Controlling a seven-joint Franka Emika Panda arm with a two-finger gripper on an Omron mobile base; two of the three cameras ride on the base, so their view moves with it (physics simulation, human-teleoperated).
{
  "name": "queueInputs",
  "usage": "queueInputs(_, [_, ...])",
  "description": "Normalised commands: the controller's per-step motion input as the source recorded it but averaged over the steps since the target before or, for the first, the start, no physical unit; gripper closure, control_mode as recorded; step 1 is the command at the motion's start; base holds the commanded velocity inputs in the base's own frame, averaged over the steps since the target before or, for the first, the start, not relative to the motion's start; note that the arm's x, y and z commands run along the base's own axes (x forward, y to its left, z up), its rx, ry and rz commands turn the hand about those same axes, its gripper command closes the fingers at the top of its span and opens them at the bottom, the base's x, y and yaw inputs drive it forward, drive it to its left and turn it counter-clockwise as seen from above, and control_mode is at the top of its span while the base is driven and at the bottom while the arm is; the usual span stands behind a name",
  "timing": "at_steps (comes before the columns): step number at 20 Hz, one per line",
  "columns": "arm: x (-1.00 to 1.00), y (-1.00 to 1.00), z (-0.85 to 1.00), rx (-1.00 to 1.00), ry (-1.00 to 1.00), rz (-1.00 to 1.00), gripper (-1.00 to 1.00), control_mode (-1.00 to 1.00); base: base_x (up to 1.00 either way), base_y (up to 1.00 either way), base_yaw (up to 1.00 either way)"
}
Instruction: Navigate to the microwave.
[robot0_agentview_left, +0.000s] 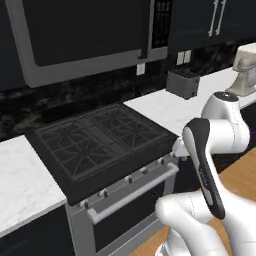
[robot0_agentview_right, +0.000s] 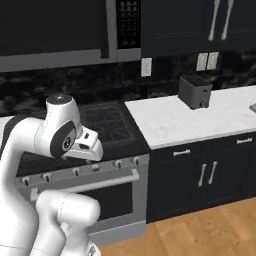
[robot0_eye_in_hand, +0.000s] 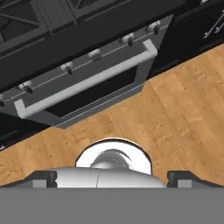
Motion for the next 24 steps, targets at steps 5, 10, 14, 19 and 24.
queueInputs(5, [0.00, 0.00, 0.00, 0.00, 0.00, 0.00, -1.00, 1.00, 1.00, -0.07, 0.60])
queueInputs(10, [0.00, 0.00, 0.00, 0.00, 0.00, 0.00, -1.00, 1.00, 1.00, -0.27, 0.57])
queueInputs(14, [0.00, 0.00, 0.00, 0.00, 0.00, 0.00, -1.00, 1.00, 0.87, -0.51, 0.48])
queueInputs(19, [0.00, 0.00, 0.00, 0.00, 0.00, 0.00, -1.00, 1.00, 0.33, -0.55, 0.23])
queueInputs(24, [0.00, 0.00, 0.00, 0.00, 0.00, 0.00, -1.00, 1.00, 0.00, -0.02, 0.00])
